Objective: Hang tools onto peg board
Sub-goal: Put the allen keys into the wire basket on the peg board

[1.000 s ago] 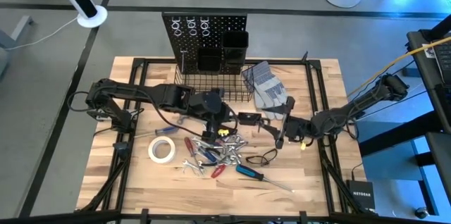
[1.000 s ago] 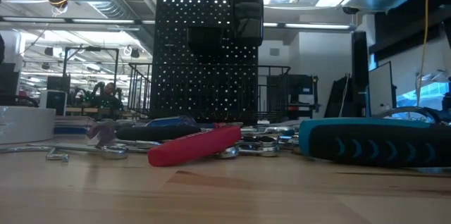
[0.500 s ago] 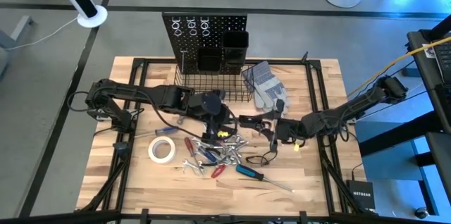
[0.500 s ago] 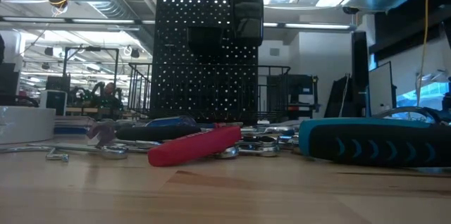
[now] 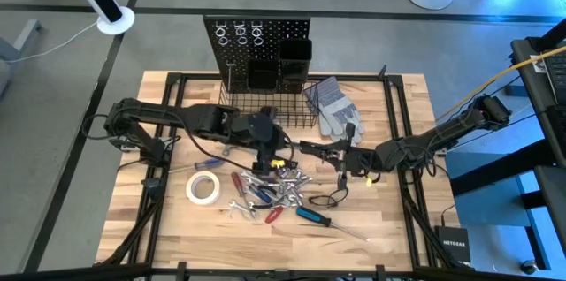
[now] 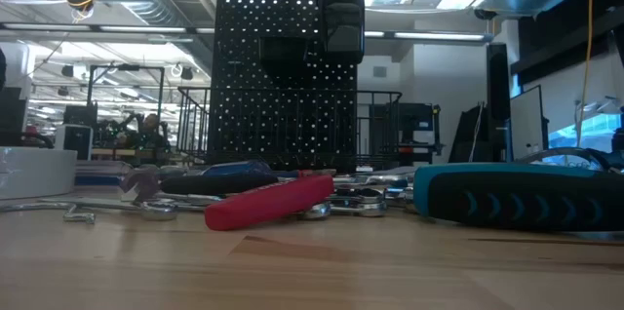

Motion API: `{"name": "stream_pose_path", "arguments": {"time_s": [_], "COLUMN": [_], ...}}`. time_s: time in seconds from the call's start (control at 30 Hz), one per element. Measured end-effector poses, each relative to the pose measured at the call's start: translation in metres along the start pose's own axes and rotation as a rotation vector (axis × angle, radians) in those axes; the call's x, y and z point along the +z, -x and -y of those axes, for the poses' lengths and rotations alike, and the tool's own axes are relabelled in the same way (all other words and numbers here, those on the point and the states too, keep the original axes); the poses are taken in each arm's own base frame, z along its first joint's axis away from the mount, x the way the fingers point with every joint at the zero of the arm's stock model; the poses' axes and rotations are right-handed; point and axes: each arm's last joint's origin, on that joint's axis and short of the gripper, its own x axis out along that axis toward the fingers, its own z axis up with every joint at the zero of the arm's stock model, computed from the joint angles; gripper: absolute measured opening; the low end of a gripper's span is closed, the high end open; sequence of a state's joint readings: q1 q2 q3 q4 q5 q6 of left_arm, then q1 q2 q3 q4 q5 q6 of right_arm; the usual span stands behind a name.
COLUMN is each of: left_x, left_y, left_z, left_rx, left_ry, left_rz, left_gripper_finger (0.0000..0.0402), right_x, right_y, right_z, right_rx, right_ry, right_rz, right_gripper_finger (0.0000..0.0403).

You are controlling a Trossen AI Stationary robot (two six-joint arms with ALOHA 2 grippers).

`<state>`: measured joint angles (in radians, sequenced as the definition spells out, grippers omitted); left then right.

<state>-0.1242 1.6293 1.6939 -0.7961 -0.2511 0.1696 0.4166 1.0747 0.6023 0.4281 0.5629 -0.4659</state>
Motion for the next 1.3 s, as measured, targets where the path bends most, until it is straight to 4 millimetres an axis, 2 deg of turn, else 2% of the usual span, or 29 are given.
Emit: {"name": "stream_pose_path", "arguments": {"time_s": [0.1,0.17,0.23,0.4,0.47,0.67,0.77,0.87,1.03,1.2,1.3], "left_x": [-0.003,-0.017,-0.019,-0.038,-0.047,-0.066,-0.087,-0.110,-0.142,-0.162,-0.167], "left_y": [0.017,0.037,0.056,0.073,0.087,0.116,0.132,0.131,0.112,0.083,0.077], "left_z": [-0.004,-0.007,-0.011,-0.009,-0.008,0.010,0.019,0.029,0.045,0.059,0.062], "left_rx": [0.011,0.020,0.028,0.048,0.075,0.157,0.196,0.209,0.194,0.184,0.182], "left_ry": [0.036,0.053,0.095,0.160,0.175,0.200,0.244,0.300,0.340,0.330,0.346], "left_rz": [-0.007,-0.105,-0.091,-0.244,-0.289,-0.210,-0.092,0.011,0.138,0.174,0.195], "left_gripper_finger": [0.0017,0.0016,0.0016,0.0016,0.0016,0.0017,0.0017,0.0017,0.0017,0.0017,0.0017], "right_x": [0.002,-0.004,-0.007,-0.014,-0.018,-0.033,-0.042,-0.052,-0.068,-0.085,-0.096], "right_y": [0.000,-0.001,-0.005,-0.012,-0.014,-0.023,-0.027,-0.030,-0.039,-0.053,-0.061], "right_z": [0.004,0.008,0.012,0.025,0.030,0.056,0.069,0.080,0.093,0.103,0.108], "right_rx": [-0.019,-0.039,-0.046,-0.079,-0.094,-0.141,-0.136,-0.114,-0.121,-0.126,-0.122], "right_ry": [-0.028,-0.019,-0.039,-0.104,-0.107,-0.154,-0.190,-0.217,-0.235,-0.250,-0.258], "right_rz": [0.010,-0.040,-0.061,-0.095,-0.106,-0.151,-0.167,-0.190,-0.222,-0.216,-0.210], "right_gripper_finger": [0.0081,0.0081,0.0081,0.0081,0.0081,0.0081,0.0081,0.0081,0.0081,0.0081,0.0081]}}
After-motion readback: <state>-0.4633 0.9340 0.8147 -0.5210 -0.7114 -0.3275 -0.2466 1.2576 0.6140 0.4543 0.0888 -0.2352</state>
